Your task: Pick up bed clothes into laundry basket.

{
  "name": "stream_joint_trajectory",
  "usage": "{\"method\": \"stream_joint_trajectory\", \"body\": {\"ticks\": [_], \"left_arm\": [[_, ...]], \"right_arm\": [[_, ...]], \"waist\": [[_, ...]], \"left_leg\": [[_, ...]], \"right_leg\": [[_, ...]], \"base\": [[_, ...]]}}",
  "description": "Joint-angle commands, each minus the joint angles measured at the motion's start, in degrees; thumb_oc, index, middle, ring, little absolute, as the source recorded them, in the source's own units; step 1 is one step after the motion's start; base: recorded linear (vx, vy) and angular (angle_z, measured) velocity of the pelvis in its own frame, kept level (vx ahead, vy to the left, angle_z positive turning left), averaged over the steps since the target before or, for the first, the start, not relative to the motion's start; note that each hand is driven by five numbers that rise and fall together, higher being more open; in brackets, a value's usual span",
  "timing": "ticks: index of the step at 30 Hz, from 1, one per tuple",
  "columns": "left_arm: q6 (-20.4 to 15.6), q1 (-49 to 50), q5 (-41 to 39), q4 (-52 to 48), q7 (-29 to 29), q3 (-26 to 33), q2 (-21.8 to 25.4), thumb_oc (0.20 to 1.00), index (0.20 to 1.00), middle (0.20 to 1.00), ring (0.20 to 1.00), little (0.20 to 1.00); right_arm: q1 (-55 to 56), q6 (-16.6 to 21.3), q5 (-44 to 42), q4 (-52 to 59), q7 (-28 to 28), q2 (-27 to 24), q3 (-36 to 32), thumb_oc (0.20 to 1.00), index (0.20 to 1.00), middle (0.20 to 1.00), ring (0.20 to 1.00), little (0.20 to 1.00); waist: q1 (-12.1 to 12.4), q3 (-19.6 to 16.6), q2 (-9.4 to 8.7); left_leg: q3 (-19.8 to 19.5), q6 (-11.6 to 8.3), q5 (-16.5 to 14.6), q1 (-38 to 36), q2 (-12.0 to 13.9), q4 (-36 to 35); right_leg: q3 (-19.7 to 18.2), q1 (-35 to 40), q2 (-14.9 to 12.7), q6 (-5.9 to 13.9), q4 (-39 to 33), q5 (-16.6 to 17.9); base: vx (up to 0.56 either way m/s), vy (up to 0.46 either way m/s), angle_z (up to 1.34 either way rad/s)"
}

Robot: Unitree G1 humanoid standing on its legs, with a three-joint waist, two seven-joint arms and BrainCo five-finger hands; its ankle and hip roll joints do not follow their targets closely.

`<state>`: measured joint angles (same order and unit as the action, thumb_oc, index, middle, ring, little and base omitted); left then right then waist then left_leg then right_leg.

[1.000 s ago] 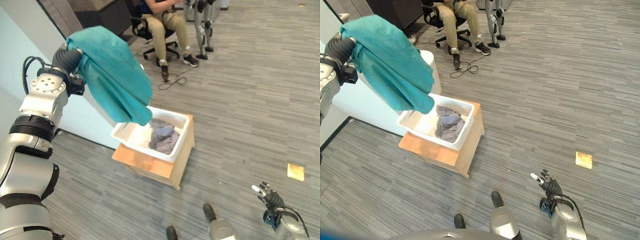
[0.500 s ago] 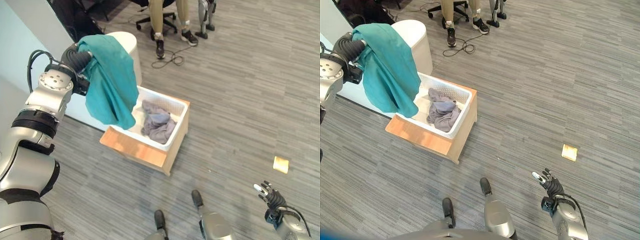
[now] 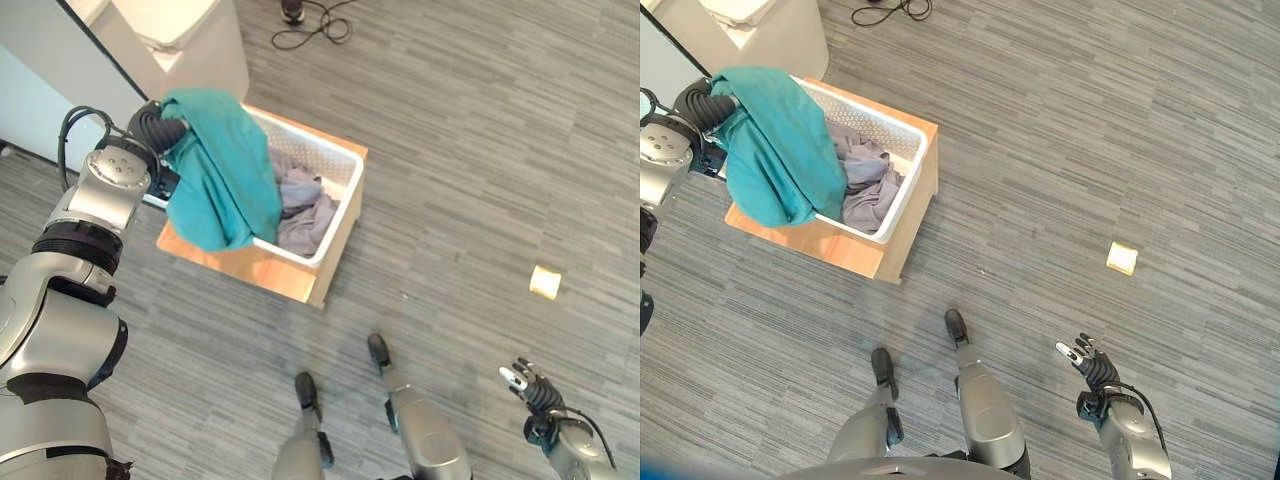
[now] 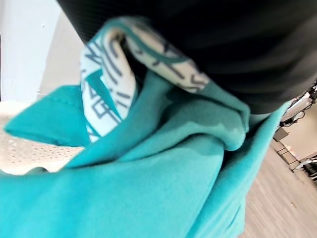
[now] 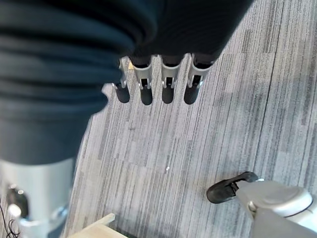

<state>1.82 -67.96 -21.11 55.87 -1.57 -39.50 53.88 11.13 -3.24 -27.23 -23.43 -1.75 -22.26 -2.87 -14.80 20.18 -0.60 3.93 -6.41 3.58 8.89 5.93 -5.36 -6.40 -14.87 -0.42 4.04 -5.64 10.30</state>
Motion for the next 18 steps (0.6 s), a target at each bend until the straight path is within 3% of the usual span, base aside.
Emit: {"method": "stream_joint_trajectory", "body": {"ticks": [1, 10, 18], "left_arm": [[-2.48, -6.56, 1.77, 3.22, 1.46, 3.32, 0.46, 0.2, 0.2, 0.2, 0.2, 0.2], [-3.98, -15.69, -4.84, 3.38, 4.62, 1.11, -1.27, 0.2, 0.2, 0.2, 0.2, 0.2], [-5.13, -19.07, -6.61, 1.21, 5.94, -0.64, 0.38, 0.2, 0.2, 0.2, 0.2, 0.2]], "right_arm": [[0.91, 1.96, 0.31, 1.29, 0.3, -2.45, 0.24, 1.0, 1.0, 1.0, 1.0, 1.0], [1.38, 2.6, -0.29, 2.62, 1.04, -1.86, 1.41, 1.0, 1.0, 1.0, 1.0, 1.0], [2.43, 2.56, 0.71, 2.69, 1.44, -2.0, 1.06, 1.0, 1.0, 1.0, 1.0, 1.0]], "waist": [[-0.43, -2.07, -0.67], [-1.95, -2.21, 0.85], [-2.74, -2.48, 2.29]], "left_leg": [[0.56, -0.08, -1.44, -3.18, -0.19, 0.36], [1.22, -0.32, -1.97, -2.85, -0.11, 0.36], [2.79, -0.55, -2.41, -3.45, -0.07, 0.36]], "right_leg": [[1.35, -0.94, -2.1, 5.34, 1.15, -3.67], [1.05, -2.11, -2.07, 5.39, 1.13, -3.69], [0.06, -2.52, -1.73, 5.4, 1.13, -3.83]], "base": [[0.03, -0.016, 0.01], [0.0, 0.0, 0.0], [0.05, 0.004, -0.08]]}}
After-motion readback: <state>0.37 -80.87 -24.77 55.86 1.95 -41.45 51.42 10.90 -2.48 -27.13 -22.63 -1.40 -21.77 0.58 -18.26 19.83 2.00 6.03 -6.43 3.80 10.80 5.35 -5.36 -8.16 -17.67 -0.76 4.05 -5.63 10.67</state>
